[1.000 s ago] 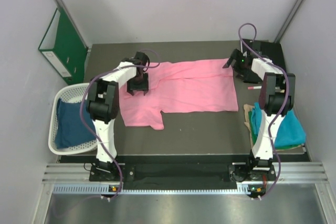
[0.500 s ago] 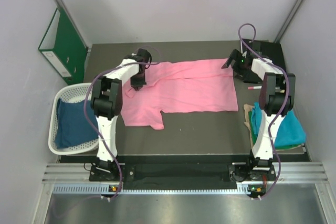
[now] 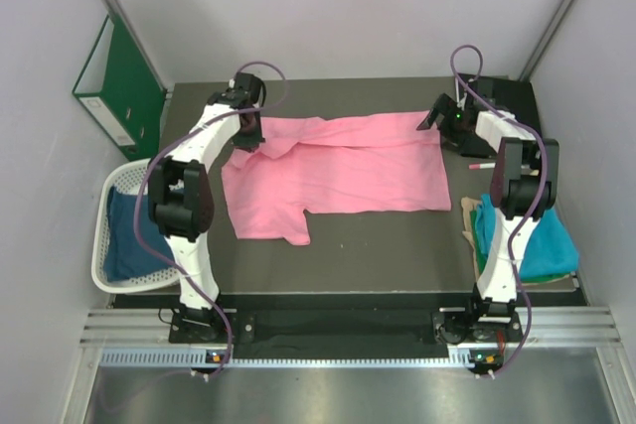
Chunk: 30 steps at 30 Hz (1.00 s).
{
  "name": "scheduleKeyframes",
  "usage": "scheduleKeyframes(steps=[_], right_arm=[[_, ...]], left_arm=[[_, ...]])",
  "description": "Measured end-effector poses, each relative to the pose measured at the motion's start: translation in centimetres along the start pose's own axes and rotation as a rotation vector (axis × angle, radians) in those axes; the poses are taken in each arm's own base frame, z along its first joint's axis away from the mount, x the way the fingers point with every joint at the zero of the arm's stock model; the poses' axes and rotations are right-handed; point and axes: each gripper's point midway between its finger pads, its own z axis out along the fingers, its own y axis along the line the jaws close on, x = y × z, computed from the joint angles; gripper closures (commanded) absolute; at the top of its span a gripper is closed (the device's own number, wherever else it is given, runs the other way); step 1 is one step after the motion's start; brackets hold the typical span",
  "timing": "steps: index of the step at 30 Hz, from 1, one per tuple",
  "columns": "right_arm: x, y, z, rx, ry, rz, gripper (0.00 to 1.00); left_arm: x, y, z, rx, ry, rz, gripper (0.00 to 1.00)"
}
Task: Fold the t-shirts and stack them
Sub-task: Fold the flattened tshirt in 1/3 of the way
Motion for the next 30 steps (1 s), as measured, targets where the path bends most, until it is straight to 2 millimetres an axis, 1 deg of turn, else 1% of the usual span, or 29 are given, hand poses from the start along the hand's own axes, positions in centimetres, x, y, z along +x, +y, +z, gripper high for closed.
scheduleKeyframes(steps=[2, 3, 5, 6, 9, 12, 13, 14, 15, 16, 22, 30], right_arm=[[0.1, 0.0, 0.0, -0.003, 0.003, 0.0, 0.0], [0.1, 0.1, 0.0, -0.004, 0.003, 0.0, 0.0], [0.1, 0.1, 0.0, -0.006, 0.005, 0.0, 0.0], [0.1, 0.1, 0.0, -0.006, 0.005, 0.0, 0.0], [0.2, 0.2, 0.0, -0.011, 0.009, 0.0, 0.0], [0.3, 0.2, 0.0, -0.015, 0.014, -0.001, 0.0], [0.3, 0.2, 0.0, -0.016, 0.015, -0.002, 0.0], [0.4, 0.2, 0.0, -0.017, 0.017, -0.003, 0.0], [0.4, 0.2, 0.0, -0.019, 0.019, -0.005, 0.0], [0.4, 0.3, 0.0, -0.021, 0.02, -0.006, 0.0], [0.7, 0.6, 0.0, -0.031, 0.028, -0.013, 0.0], [0.8, 0.6, 0.1, -0.038, 0.033, -0.025, 0.0]], left_arm=[[0.1, 0.0, 0.0, 0.018, 0.008, 0.001, 0.99], [0.2, -0.1, 0.0, 0.028, 0.014, 0.005, 0.95], [0.5, -0.4, 0.0, 0.05, 0.029, 0.013, 0.94], [0.7, -0.6, 0.0, 0.062, 0.038, 0.018, 0.91], [2.0, -1.0, 0.1, 0.097, 0.082, 0.044, 0.87], [3.3, -1.1, 0.3, 0.118, 0.121, 0.07, 0.71], [3.8, -1.1, 0.3, 0.123, 0.132, 0.077, 0.4], [4.1, -1.0, 0.2, 0.124, 0.142, 0.085, 0.26], [4.4, -0.8, 0.2, 0.122, 0.15, 0.096, 0.16], [4.5, -0.7, 0.1, 0.119, 0.154, 0.097, 0.02], [4.8, 0.9, 0.0, 0.026, 0.166, 0.068, 0.02], [4.0, 0.8, -0.8, 0.04, 0.132, 0.045, 0.05]])
